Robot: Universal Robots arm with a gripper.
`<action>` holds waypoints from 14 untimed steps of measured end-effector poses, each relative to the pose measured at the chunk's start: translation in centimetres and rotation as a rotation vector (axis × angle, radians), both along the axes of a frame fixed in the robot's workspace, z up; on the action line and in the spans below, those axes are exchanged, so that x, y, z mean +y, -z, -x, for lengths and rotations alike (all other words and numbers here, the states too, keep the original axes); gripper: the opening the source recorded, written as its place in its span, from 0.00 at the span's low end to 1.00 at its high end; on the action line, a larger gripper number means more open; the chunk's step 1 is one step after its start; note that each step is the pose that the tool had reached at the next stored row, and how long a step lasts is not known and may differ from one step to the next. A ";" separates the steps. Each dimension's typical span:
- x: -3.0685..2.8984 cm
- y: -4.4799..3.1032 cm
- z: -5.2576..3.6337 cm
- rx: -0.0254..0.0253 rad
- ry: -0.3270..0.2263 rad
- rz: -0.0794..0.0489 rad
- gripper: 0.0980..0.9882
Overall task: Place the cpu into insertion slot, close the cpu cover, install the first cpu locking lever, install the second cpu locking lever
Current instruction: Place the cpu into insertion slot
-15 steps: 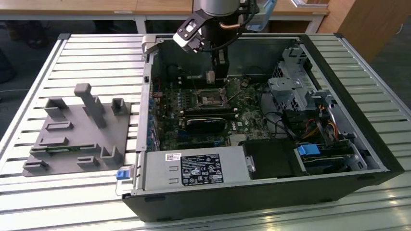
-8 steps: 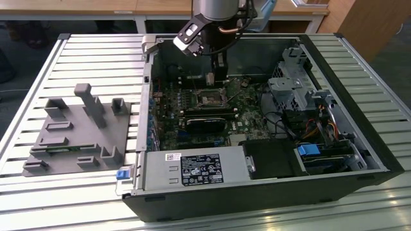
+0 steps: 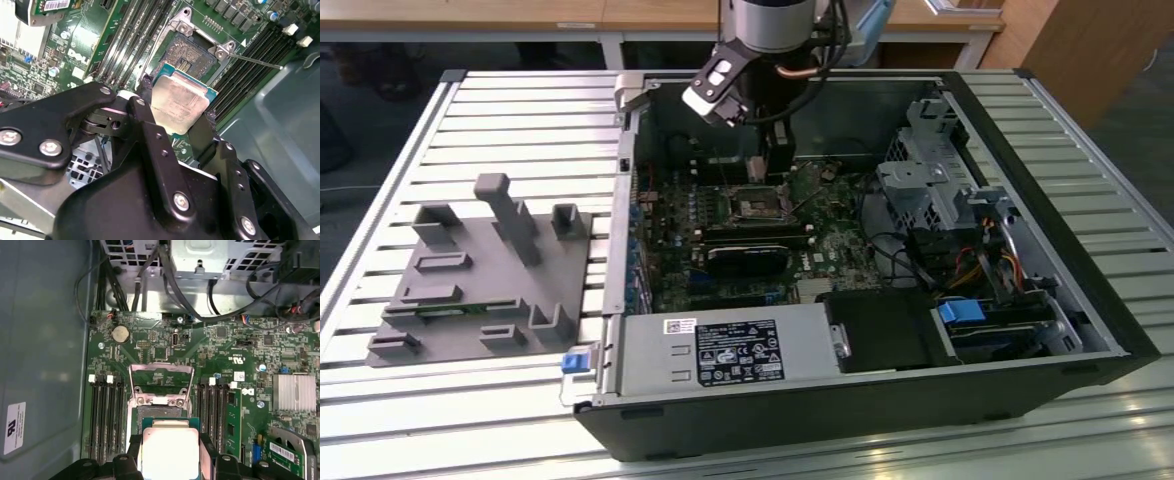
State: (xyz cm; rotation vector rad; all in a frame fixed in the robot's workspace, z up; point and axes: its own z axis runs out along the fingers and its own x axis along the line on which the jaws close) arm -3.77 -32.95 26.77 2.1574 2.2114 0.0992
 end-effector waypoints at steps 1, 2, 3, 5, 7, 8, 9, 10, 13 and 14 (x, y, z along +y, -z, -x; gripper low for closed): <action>0.00 0.02 0.00 0.0001 -0.004 0.000 0.49; 0.00 0.06 0.00 0.0000 -0.008 0.000 0.49; 0.00 0.10 0.00 -0.0001 -0.012 0.000 0.49; 0.00 0.23 0.00 -0.0001 -0.019 0.000 0.49; 0.00 0.48 0.00 -0.0001 -0.024 0.000 0.49; 0.00 0.64 0.00 -0.0001 -0.025 0.000 0.49; 0.01 0.79 0.00 0.0000 -0.025 0.000 0.49; 0.01 0.95 0.00 0.0000 -0.025 0.000 0.49; 0.01 1.49 0.00 0.0000 -0.025 0.000 0.49; 0.02 1.67 0.01 0.0000 -0.024 0.000 0.49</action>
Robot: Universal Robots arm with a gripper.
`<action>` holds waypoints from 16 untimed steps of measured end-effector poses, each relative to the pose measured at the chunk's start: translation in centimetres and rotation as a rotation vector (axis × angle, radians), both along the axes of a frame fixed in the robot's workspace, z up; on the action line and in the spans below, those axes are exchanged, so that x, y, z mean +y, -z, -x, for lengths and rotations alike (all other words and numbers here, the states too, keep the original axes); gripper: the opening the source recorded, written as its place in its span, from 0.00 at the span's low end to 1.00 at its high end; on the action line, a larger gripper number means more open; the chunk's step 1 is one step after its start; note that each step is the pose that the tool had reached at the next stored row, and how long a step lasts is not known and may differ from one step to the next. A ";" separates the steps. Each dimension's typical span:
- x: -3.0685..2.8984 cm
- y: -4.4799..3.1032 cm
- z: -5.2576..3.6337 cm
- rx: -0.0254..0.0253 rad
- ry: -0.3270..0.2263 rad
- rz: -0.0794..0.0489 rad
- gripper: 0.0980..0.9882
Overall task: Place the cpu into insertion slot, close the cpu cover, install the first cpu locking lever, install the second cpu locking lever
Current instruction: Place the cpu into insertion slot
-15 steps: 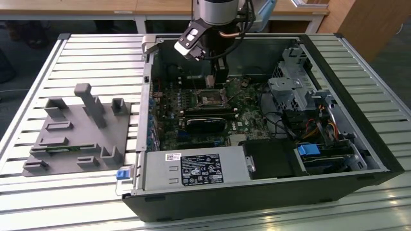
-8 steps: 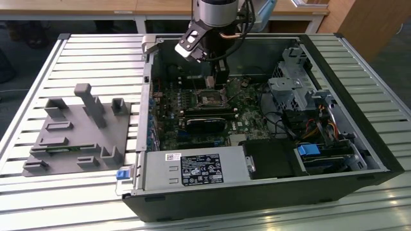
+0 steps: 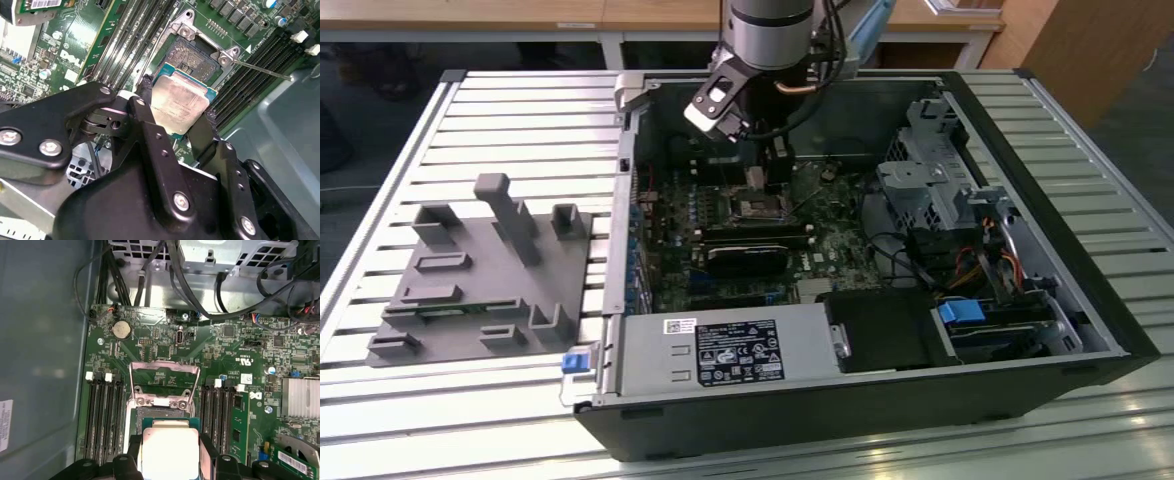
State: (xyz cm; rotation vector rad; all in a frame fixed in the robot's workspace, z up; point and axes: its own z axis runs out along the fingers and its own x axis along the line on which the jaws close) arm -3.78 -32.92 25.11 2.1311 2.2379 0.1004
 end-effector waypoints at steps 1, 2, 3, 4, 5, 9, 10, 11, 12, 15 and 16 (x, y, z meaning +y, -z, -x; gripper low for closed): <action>0.03 0.16 0.01 0.0000 0.001 0.000 0.49; 0.05 0.34 0.03 -0.0001 0.001 0.000 0.49; 0.07 0.52 0.04 -0.0001 0.001 0.000 0.49; 0.09 0.70 0.04 -0.0001 0.002 0.000 0.49; 0.10 0.86 0.04 0.0000 0.002 0.000 0.49; 0.17 1.53 0.06 0.0000 0.012 0.000 0.49; 0.19 1.72 0.07 0.0000 0.013 0.000 0.49; 0.24 1.89 0.07 -0.0001 0.013 0.000 0.49; 0.28 2.03 0.06 -0.0001 0.013 0.000 0.49; 0.28 2.07 0.06 0.0001 0.013 0.000 0.49; 0.28 2.08 0.07 0.0001 0.013 0.000 0.49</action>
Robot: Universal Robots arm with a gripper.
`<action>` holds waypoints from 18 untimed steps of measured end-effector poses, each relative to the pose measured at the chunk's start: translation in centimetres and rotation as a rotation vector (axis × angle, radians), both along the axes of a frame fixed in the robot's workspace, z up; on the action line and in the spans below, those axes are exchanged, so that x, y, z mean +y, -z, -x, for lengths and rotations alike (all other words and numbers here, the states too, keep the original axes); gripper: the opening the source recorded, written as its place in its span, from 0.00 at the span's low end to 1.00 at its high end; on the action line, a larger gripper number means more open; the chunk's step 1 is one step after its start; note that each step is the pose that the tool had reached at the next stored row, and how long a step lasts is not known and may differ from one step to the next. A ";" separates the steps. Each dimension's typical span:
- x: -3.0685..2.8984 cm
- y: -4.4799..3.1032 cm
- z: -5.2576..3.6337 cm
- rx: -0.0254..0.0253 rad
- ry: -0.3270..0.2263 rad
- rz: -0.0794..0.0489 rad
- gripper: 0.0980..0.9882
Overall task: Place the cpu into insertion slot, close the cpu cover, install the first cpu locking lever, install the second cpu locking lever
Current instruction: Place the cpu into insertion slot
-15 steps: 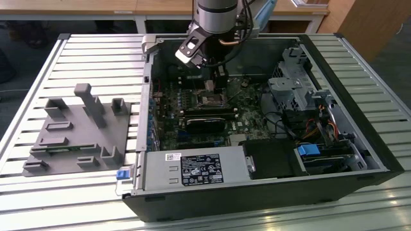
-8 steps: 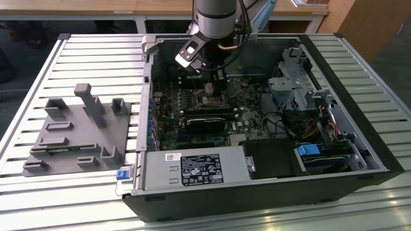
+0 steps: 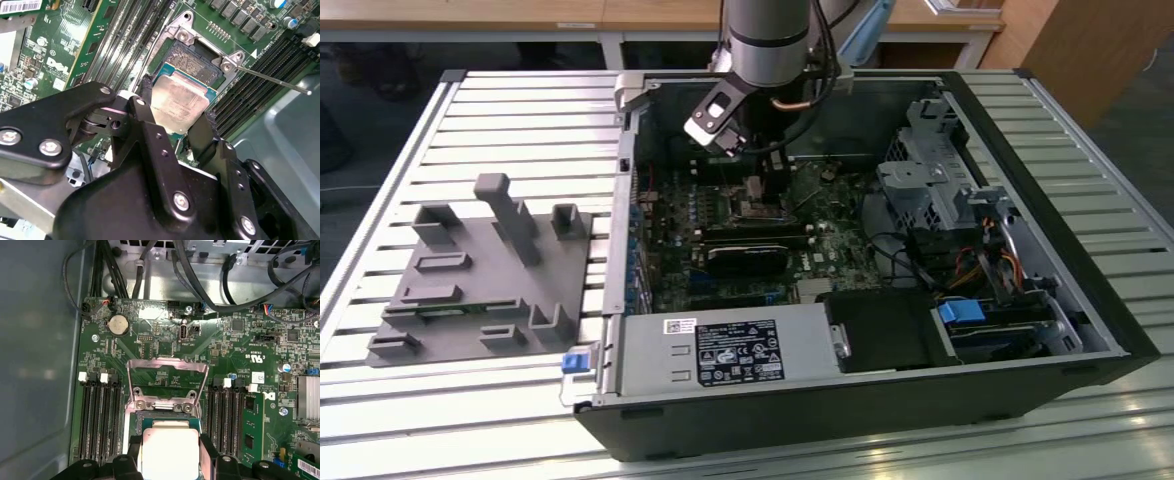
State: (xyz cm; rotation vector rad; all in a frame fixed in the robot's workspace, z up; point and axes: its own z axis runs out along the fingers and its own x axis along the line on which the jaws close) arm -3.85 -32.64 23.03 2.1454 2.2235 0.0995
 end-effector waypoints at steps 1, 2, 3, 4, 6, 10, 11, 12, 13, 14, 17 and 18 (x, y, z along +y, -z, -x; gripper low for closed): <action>0.00 0.00 0.00 0.0000 0.000 0.000 0.49; 0.00 0.01 0.00 -0.0001 0.000 0.000 0.49; 0.00 0.01 0.00 0.0000 0.000 0.000 0.49; 0.00 0.02 0.00 0.0000 0.000 0.000 0.49; 0.01 0.08 0.02 -0.0003 0.000 0.000 0.49; 0.08 0.31 0.17 -0.0001 0.006 0.000 0.49; 0.11 0.39 0.19 -0.0001 0.009 0.000 0.49; 0.15 0.47 0.21 0.0000 0.011 0.000 0.49; 0.24 0.59 0.21 0.0000 0.012 0.000 0.49; 0.33 0.72 0.21 -0.0001 0.014 0.000 0.49; 0.46 1.16 0.24 -0.0001 0.016 0.000 0.49; 0.46 1.32 0.25 0.0000 0.016 0.000 0.49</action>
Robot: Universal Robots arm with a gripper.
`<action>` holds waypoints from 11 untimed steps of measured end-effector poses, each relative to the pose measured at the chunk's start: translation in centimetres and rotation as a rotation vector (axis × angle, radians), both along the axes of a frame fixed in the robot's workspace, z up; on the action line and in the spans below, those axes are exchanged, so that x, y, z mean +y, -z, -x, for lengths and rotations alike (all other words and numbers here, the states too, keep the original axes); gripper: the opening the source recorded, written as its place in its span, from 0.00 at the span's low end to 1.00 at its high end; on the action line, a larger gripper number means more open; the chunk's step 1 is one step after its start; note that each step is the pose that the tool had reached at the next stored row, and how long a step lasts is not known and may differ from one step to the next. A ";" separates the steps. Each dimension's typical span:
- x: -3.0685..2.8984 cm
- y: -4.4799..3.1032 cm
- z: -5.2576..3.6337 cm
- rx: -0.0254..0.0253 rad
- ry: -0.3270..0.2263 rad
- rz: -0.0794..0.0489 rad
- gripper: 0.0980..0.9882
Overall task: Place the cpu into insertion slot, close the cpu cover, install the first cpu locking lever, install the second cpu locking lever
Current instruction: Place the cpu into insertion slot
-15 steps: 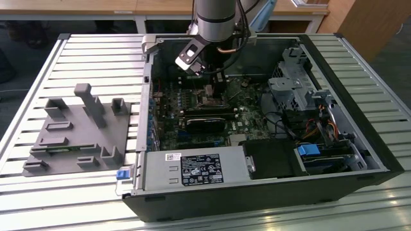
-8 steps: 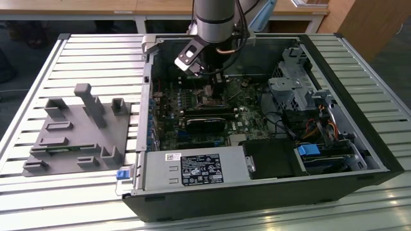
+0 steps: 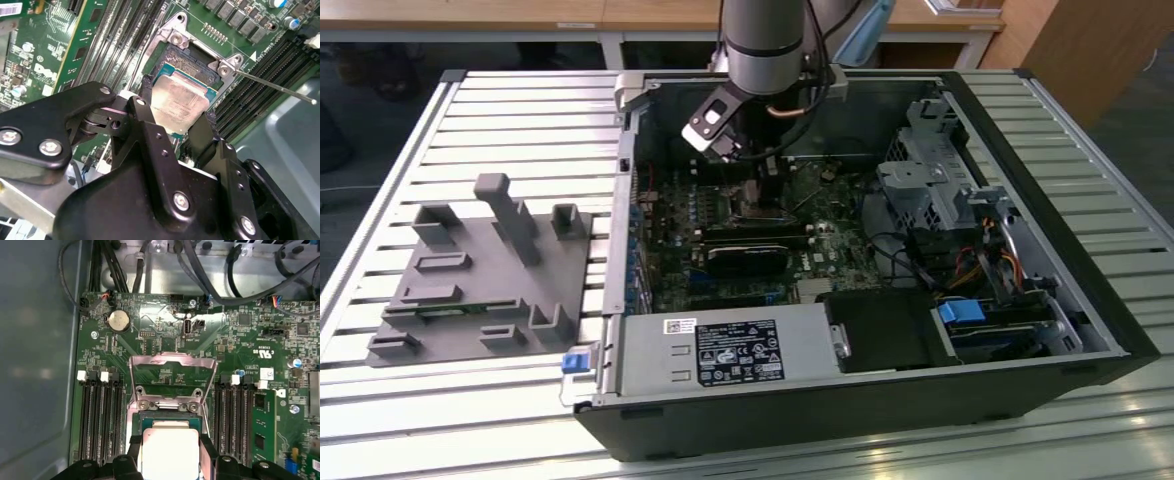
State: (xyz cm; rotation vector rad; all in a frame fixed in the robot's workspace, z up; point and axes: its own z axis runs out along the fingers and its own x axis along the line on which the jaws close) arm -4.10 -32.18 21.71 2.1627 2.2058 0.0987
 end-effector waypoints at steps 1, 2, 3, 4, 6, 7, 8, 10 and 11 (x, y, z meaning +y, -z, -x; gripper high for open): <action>0.00 0.16 0.03 -0.0001 0.000 0.000 0.49; 0.00 0.32 0.05 -0.0001 0.000 0.000 0.49; 0.00 0.46 0.09 0.0000 0.001 0.000 0.49; 0.00 0.57 0.11 0.0000 0.002 0.000 0.49; 0.00 0.78 0.16 -0.0001 0.005 0.000 0.49; 0.00 0.88 0.16 -0.0001 0.007 0.000 0.49; 0.00 0.99 0.16 -0.0001 0.008 0.000 0.49; 0.00 1.20 0.17 0.0000 0.008 0.000 0.49; 0.00 1.32 0.17 -0.0001 0.008 0.000 0.49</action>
